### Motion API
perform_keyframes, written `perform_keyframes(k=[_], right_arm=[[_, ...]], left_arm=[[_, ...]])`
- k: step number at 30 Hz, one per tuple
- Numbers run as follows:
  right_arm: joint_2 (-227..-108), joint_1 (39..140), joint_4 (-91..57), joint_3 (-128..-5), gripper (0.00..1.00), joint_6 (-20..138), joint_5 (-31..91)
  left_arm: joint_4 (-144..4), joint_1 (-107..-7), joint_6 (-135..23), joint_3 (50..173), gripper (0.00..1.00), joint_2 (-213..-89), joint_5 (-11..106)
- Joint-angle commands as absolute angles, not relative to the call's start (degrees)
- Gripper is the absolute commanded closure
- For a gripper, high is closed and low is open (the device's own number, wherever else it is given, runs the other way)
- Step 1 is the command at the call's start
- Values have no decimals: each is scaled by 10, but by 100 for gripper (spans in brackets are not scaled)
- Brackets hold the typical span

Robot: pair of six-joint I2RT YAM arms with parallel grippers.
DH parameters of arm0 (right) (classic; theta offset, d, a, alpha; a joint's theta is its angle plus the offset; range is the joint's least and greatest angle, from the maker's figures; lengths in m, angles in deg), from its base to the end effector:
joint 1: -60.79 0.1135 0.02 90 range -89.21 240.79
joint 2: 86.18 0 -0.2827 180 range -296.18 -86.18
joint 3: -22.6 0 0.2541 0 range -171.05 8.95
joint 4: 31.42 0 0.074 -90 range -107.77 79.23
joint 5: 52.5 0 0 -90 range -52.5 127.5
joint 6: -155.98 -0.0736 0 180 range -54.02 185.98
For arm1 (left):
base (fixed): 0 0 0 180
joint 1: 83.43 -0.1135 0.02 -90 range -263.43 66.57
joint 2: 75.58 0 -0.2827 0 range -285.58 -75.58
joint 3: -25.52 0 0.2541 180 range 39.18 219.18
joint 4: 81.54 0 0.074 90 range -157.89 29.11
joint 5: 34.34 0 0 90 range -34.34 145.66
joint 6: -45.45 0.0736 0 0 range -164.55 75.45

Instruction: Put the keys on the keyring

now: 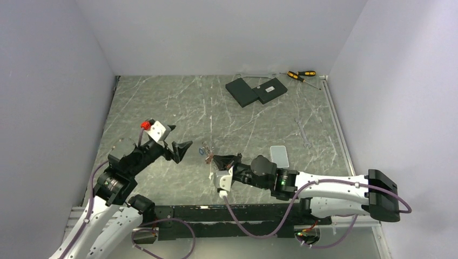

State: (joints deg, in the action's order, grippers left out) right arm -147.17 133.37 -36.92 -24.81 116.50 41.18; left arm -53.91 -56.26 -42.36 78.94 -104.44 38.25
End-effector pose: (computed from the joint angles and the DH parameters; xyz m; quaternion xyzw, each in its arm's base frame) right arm 0.0871 0.2618 0.2803 -0.6536 0.3781 0.1016 0.6477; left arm 0.1212 -0.0870 0.3478 0.2825 0.6676 -0.2543 0.6401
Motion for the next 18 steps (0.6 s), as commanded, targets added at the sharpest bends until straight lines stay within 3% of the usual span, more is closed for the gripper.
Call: perform_keyframes(k=[1, 6, 13, 18], right_arm=[[-1449, 1350, -559, -233, 100, 1252, 481], [-1443, 1360, -649, -202, 100, 1278, 499], [-1390, 1351, -681, -191, 100, 1192, 485], [-1310, 1319, -698, -165, 100, 1127, 408]], left_arm=[[-526, -568, -441, 813, 9, -1033, 489], [-532, -570, -466, 809, 1, -1029, 499], [-538, -571, -489, 812, 1, -1041, 514], [-535, -572, -485, 815, 1, -1042, 492]])
